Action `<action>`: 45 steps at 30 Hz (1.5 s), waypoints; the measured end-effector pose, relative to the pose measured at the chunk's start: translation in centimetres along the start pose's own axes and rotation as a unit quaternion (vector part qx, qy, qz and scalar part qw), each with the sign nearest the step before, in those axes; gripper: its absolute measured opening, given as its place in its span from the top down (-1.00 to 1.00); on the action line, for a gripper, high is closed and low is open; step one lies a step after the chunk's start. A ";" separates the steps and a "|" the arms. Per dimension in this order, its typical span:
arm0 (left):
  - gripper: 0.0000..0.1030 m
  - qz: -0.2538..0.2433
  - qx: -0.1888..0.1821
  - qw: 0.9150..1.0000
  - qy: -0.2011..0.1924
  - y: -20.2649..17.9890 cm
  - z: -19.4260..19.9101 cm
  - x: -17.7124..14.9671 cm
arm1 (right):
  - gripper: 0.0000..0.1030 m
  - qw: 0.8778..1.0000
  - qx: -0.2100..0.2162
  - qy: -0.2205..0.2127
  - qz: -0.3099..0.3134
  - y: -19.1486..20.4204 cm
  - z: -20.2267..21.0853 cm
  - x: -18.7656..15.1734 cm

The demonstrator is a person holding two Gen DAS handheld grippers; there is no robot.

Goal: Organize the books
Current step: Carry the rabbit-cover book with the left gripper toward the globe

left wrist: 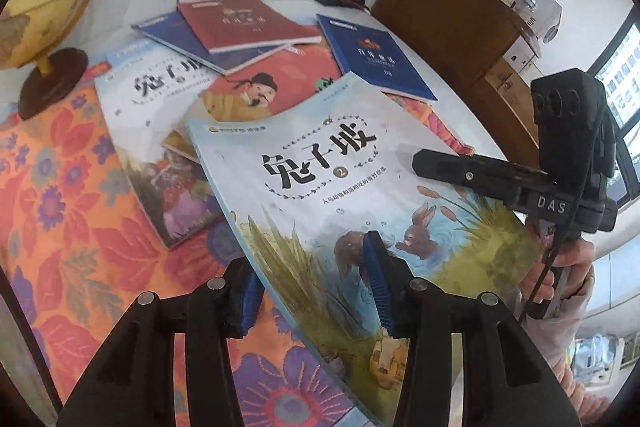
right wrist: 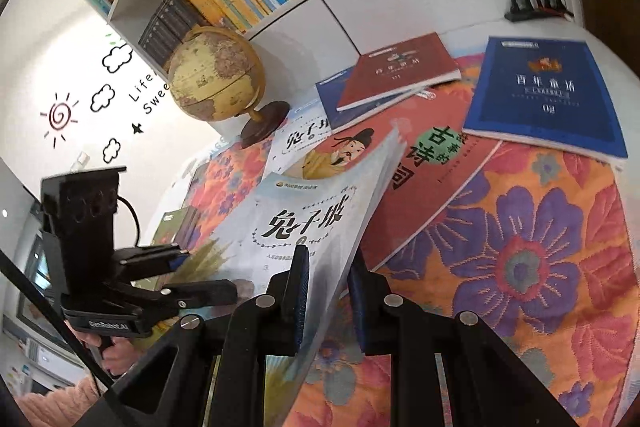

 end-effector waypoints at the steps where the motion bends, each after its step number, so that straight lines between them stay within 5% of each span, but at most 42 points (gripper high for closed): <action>1: 0.17 -0.002 0.004 1.000 -0.004 0.1 0.4 0.0 | 0.62 1.000 0.006 -0.005 0.002 0.5 0.1 0.0; 23: 0.17 0.003 0.046 0.998 -0.043 3.0 7.8 -1.0 | 0.62 0.996 0.038 -0.032 0.068 8.6 -0.2 0.2; 45: 0.15 0.083 0.074 0.990 -0.084 14.3 15.5 -7.2 | 0.62 0.986 0.048 0.021 0.156 22.6 -9.0 0.0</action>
Point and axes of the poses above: each gripper's, at about its wrist camera, not at the fingertips, and z roughly against the way its jaws point, y to its left, x to its top, the point moved 5 cm from there along -z, roughly the way its jaws point, and after that the axes turned 5 degrees about x, right-handed, at the moved point
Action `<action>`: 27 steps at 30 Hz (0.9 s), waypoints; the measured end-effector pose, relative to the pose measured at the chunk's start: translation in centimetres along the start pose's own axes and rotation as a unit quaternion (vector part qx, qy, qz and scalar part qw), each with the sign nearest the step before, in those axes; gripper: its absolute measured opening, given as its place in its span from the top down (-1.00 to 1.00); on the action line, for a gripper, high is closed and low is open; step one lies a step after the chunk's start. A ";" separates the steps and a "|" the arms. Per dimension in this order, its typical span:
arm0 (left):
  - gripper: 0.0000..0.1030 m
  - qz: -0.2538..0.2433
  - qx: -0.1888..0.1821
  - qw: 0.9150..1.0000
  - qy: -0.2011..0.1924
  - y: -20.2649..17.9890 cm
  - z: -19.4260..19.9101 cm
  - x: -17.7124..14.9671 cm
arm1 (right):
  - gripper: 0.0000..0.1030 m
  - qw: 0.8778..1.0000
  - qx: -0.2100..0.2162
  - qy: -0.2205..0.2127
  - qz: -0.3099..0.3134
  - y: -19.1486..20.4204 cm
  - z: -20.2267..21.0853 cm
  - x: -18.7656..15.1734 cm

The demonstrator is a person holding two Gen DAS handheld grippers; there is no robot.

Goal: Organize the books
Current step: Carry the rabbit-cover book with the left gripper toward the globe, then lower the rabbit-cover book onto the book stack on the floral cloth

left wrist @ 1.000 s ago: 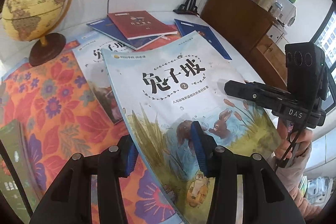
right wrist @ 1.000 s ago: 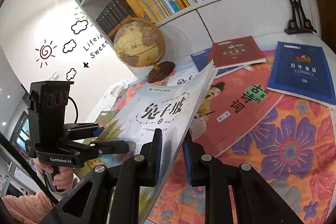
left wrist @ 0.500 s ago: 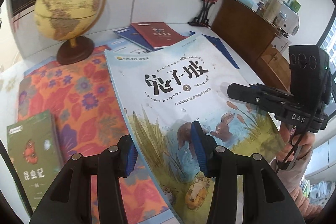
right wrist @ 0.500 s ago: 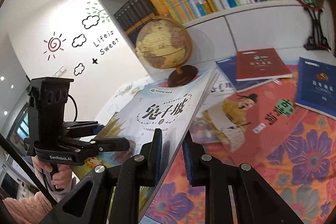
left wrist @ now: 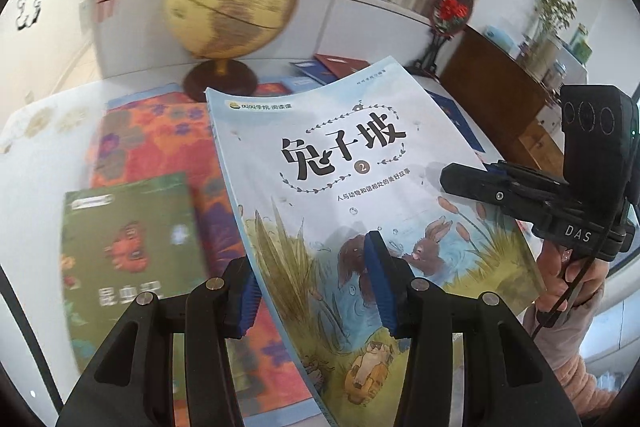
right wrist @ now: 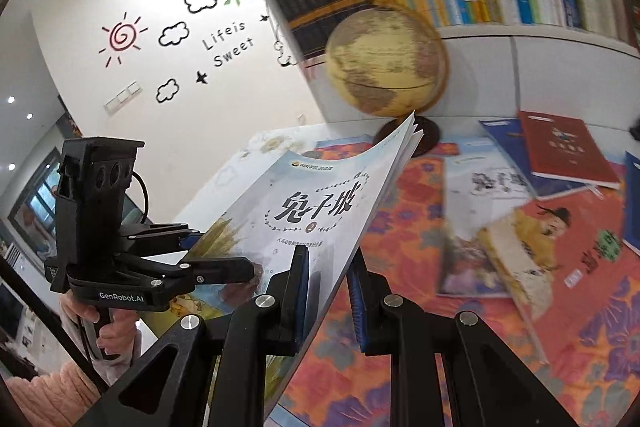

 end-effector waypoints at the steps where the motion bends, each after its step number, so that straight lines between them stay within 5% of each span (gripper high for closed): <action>1: 0.15 0.004 0.003 1.000 -0.002 0.6 0.3 -0.1 | 0.62 1.000 0.002 0.002 0.002 0.6 -0.7 0.2; 17: 0.15 0.090 0.063 0.994 -0.010 13.0 2.4 -3.6 | 0.62 0.997 0.029 0.063 0.029 7.6 -13.3 0.2; 27: 0.15 0.127 0.062 0.989 0.034 18.0 -1.3 -5.8 | 0.62 0.994 0.020 0.111 -0.006 6.4 -19.6 -2.0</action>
Point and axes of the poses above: each gripper's, at about its wrist camera, not at the fingertips, and z roughly against the way its jaws point, y to its left, x to its top, the point moved 5 cm from there along -z, roughly the way its jaws point, and after that the axes turned 5 degrees about x, right-handed, at the moved point
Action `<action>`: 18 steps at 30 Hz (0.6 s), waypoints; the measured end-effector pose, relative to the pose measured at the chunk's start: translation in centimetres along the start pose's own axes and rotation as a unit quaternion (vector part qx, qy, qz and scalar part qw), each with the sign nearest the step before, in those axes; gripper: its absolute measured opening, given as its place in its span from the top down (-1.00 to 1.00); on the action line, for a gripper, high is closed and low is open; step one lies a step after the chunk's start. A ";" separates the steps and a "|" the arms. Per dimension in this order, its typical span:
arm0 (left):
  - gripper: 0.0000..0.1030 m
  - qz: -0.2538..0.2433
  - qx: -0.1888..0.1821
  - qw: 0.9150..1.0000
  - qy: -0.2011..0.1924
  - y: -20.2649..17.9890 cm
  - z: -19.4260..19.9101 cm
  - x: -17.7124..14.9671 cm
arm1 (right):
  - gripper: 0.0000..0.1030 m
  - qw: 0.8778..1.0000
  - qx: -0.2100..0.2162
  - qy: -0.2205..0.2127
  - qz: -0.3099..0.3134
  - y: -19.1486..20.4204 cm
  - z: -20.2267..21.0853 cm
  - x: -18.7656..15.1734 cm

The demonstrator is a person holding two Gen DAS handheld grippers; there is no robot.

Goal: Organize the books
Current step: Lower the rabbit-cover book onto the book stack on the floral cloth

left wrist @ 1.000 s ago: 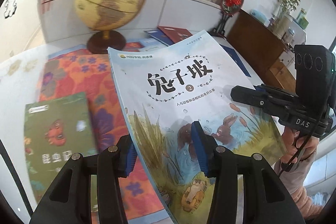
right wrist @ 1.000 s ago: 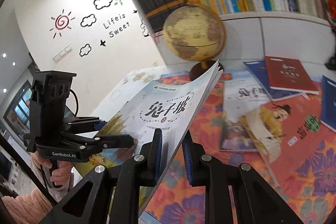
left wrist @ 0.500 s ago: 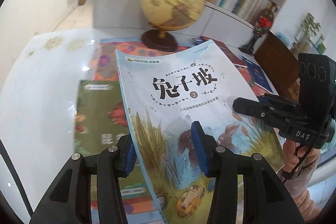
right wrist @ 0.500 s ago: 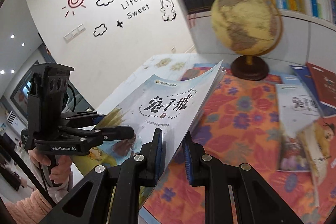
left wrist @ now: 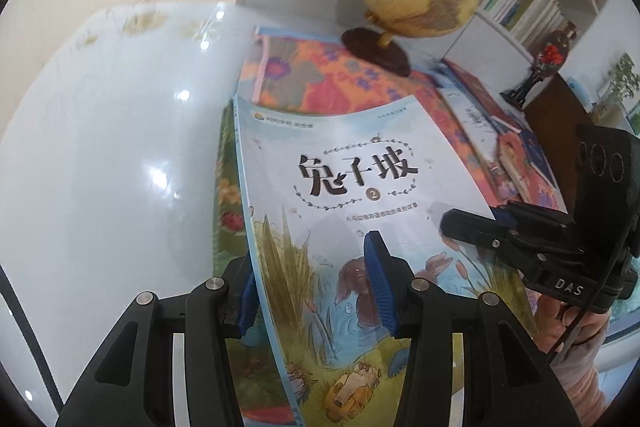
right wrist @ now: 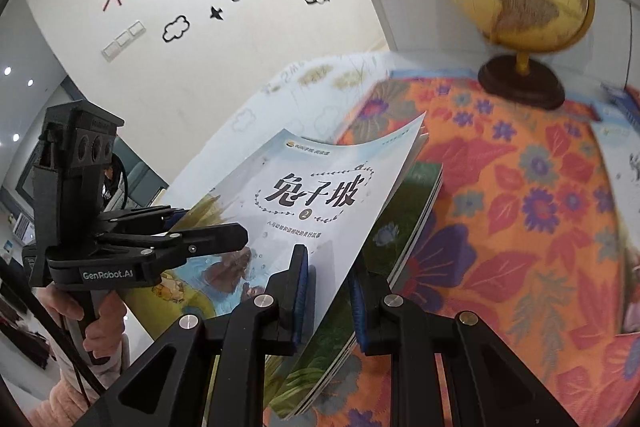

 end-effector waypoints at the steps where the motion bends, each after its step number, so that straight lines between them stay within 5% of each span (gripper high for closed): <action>1: 0.15 0.003 0.001 1.000 0.003 0.4 -0.4 -0.1 | 0.62 1.000 -0.001 0.004 -0.003 -0.2 -0.5 -0.1; 12: 0.10 0.001 -0.006 1.000 0.004 1.4 -0.9 0.1 | 0.62 0.999 -0.003 0.013 -0.041 -1.4 -2.4 -1.0; 18: 0.10 -0.013 0.043 0.999 0.000 1.6 -1.2 1.0 | 0.60 0.999 -0.014 0.006 -0.046 -1.0 -1.9 -1.2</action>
Point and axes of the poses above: each gripper's, at about its wrist camera, not at the fingertips, and z roughly against the way its jaws point, y to its left, x to its top, the point moved 5 cm from there along -z, roughly the way its jaws point, and after that the axes turned 5 degrees about x, right-handed, at the moved point
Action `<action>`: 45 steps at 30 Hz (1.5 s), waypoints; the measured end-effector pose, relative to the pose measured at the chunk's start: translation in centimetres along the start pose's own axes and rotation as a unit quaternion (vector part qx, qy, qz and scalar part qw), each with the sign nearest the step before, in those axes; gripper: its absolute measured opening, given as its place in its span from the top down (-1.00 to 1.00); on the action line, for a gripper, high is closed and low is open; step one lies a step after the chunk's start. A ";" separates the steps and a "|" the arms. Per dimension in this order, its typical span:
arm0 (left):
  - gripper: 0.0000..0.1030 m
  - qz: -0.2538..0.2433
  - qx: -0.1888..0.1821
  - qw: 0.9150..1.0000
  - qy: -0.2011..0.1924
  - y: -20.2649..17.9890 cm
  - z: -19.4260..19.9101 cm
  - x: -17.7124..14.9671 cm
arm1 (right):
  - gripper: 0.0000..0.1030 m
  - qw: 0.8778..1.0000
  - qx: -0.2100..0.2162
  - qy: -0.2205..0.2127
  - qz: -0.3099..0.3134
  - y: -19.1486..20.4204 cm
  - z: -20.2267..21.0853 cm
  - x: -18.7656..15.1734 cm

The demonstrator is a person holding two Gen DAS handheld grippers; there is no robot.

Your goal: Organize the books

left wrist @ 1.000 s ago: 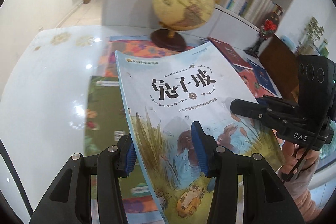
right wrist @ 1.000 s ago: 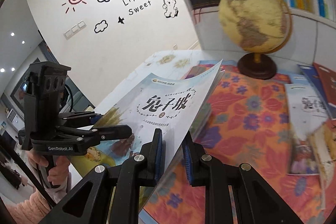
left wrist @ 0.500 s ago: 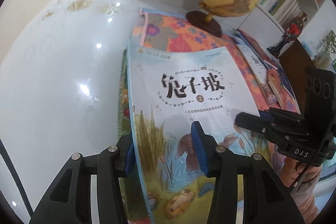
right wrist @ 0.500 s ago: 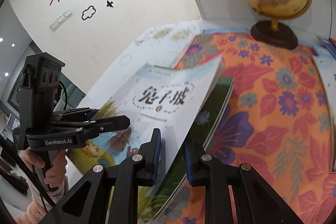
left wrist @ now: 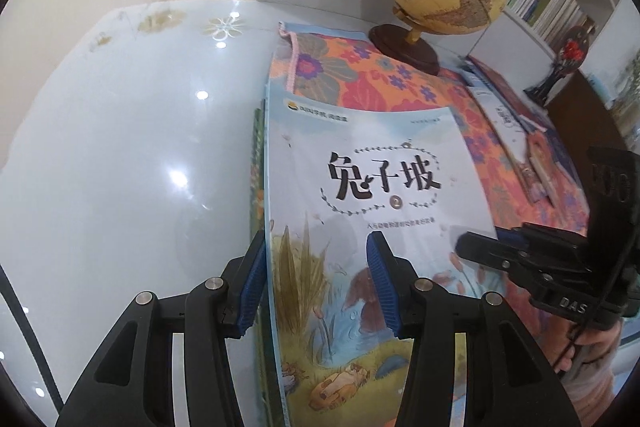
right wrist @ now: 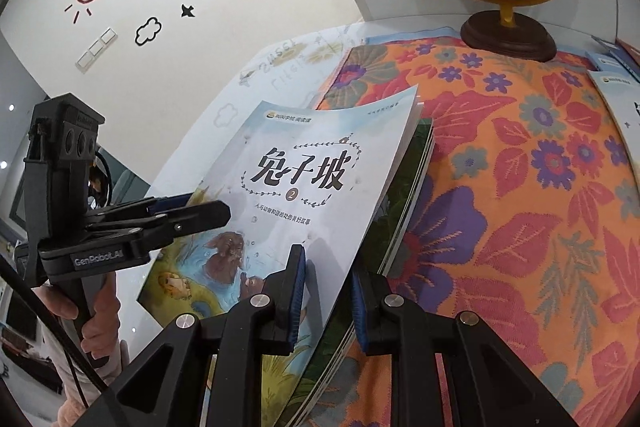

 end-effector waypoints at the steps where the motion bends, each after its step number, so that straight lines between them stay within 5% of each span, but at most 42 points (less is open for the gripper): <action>1: 0.10 -0.001 0.005 1.000 0.001 0.0 0.0 0.1 | 0.60 1.000 -0.001 -0.001 -0.001 0.1 0.0 0.0; 12: 0.07 0.026 0.068 0.997 -0.013 1.6 0.9 0.2 | 0.57 0.999 -0.010 -0.003 -0.041 -0.4 0.5 -0.1; 15: 0.01 0.034 0.065 0.997 -0.023 1.2 1.9 0.2 | 0.51 0.996 -0.005 -0.052 -0.074 -0.8 2.8 0.1; 20: -0.13 0.010 0.064 0.997 -0.040 -2.3 2.8 0.4 | 0.02 0.989 -0.028 -0.138 -0.038 -1.1 8.4 1.1; 24: -0.16 -0.020 0.026 0.998 -0.051 -7.9 2.9 1.2 | -0.03 0.988 -0.048 -0.145 -0.036 -3.3 11.5 1.1; 32: -0.19 -0.060 -0.008 0.996 -0.057 -19.6 0.7 4.6 | -0.04 0.971 -0.082 -0.205 -0.095 -13.4 20.5 0.6; 38: -0.19 -0.076 -0.072 0.988 -0.118 -30.5 -1.6 10.2 | -0.04 0.947 -0.120 -0.257 -0.148 -24.6 28.3 2.5; 45: -0.19 -0.060 -0.143 0.985 -0.070 -40.0 -11.2 15.7 | -0.03 0.946 -0.105 -0.246 -0.185 -36.6 29.4 5.6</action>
Point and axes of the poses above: each gripper's, at about its wrist camera, not at the fingertips, and z roughly against the way its jaws point, y to its left, x to its top, the point moved 5 cm from there along -z, roughly the way its jaws point, and after that the axes turned 5 degrees about x, right-handed, at the moved point
